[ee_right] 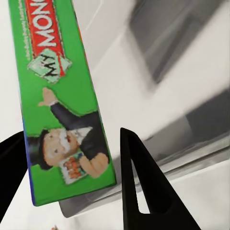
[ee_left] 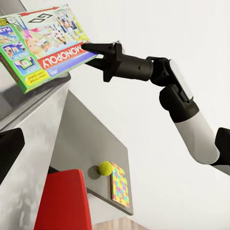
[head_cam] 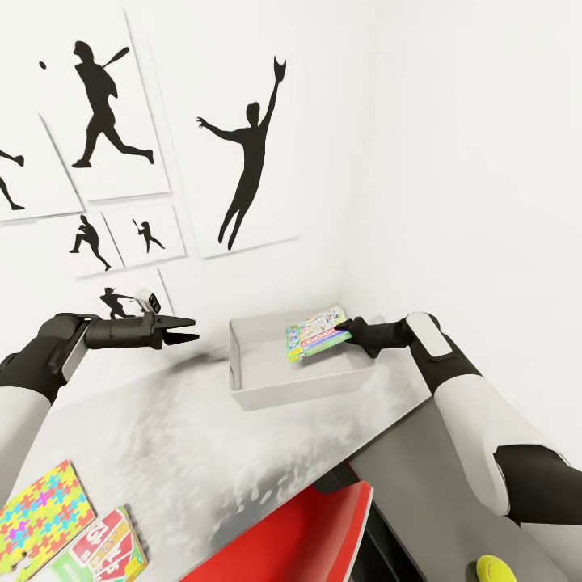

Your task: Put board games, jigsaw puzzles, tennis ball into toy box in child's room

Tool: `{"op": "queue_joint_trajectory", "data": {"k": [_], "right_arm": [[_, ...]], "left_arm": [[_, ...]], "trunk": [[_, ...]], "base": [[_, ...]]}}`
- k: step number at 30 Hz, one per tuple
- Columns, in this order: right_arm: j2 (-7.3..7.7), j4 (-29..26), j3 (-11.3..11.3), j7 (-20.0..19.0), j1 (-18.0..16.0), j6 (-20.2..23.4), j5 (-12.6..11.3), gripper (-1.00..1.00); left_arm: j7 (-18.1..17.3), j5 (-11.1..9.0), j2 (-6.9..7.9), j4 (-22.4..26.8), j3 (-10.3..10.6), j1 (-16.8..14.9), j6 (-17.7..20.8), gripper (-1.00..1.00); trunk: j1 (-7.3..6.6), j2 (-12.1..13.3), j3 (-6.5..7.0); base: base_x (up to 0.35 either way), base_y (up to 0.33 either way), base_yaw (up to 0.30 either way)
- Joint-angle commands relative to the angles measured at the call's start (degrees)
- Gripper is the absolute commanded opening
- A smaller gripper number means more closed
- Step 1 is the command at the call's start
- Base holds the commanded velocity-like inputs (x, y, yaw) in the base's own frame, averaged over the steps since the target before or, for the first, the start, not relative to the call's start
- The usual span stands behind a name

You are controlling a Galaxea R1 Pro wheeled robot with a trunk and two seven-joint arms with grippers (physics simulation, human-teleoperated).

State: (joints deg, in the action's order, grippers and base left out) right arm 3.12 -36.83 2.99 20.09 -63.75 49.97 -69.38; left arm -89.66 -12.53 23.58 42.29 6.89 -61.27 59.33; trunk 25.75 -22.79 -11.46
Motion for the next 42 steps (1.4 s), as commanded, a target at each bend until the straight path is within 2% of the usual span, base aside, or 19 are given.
{"op": "queue_joint_trajectory", "data": {"k": [1,19,29,42], "right_arm": [[0.08,-0.1,0.3,0.6,-0.1,0.0,-0.7,-1.00],[-0.58,-1.9,0.4,0.7,-0.8,-0.2,-0.1,-1.00],[-0.82,-2.1,0.8,3.9,-1.6,-0.2,0.0,-1.00],[-0.84,-2.0,1.0,4.2,-1.8,-0.3,0.1,-1.00]], "left_arm": [[-0.3,0.0,0.06,0.0,0.2,-0.1,0.6,1.00],[-0.3,0.0,0.33,0.0,0.2,-0.1,0.6,1.00],[-0.3,0.0,0.41,0.0,0.2,-0.1,0.6,1.00],[-0.3,0.0,0.33,0.0,0.1,-0.1,0.6,1.00]], "trunk": [[0.04,-0.1,-0.15],[0.04,-0.1,-1.70],[0.04,-0.1,-2.65],[0.04,-0.1,-3.88]], "base": [[0.000,0.000,0.000],[0.000,0.000,0.000],[0.000,0.000,0.000],[0.000,0.000,0.000]]}}
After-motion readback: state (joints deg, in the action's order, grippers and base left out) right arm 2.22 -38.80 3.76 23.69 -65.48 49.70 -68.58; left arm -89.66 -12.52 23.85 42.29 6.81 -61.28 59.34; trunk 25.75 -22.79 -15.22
